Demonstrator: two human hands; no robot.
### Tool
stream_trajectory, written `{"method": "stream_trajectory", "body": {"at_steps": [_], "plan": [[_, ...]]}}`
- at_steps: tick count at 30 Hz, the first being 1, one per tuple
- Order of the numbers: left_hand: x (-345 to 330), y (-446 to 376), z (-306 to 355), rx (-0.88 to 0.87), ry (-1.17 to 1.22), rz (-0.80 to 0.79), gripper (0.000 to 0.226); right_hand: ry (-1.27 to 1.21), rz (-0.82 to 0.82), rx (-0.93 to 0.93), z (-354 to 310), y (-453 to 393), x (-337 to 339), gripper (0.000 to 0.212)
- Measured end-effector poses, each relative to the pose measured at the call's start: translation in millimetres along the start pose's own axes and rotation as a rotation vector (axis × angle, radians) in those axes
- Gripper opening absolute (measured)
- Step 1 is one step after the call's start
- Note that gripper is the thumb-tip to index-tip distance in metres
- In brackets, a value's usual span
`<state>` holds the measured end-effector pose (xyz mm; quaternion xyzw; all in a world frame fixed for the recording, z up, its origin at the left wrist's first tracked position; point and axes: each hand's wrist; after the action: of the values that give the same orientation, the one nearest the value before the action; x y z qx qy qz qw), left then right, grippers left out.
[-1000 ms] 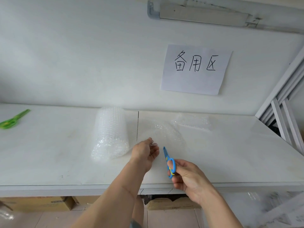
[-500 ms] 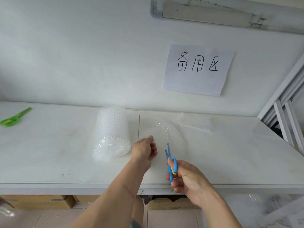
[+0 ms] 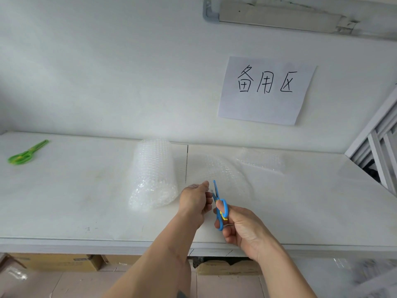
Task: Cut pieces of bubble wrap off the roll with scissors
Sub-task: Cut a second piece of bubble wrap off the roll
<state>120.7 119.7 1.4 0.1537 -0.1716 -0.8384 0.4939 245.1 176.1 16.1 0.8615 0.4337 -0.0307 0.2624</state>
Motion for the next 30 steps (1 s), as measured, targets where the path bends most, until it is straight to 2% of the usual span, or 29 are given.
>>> {"method": "stream_trajectory", "body": {"at_steps": [2,6,9,15,20,27,30], "plan": [[0,-1,0,0.003,0.006,-0.009,0.018,-0.001,0.005,0.008,-1,-3,-1,0.067],[2,-2,-1,0.005,0.018,-0.014,0.019,-0.015,0.016,0.02,-2,-9,-4,0.044],[2,-1,-1,0.002,0.027,-0.012,0.019,-0.031,0.019,0.022,-1,-12,-4,0.04],[-1,1,-2,-0.015,0.019,-0.015,0.019,-0.054,0.008,0.026,1,-15,0,0.046],[-2,1,1,0.009,-0.002,-0.022,0.019,-0.072,0.001,0.029,3,-16,2,0.043],[-1,0,0,0.032,-0.032,-0.026,0.022,-0.066,0.009,0.017,-1,-17,-2,0.059],[-1,0,0,0.021,-0.032,-0.03,0.024,-0.056,0.02,0.021,-1,-20,-1,0.059]]}}
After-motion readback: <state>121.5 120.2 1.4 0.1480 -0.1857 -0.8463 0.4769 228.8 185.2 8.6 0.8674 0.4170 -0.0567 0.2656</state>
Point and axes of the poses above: each hand's wrist, its own y-axis away from the middle knuckle, its own x-axis out of the back of the hand, z = x × y, and after that the axes turned 14 degrees about -y, right-handed
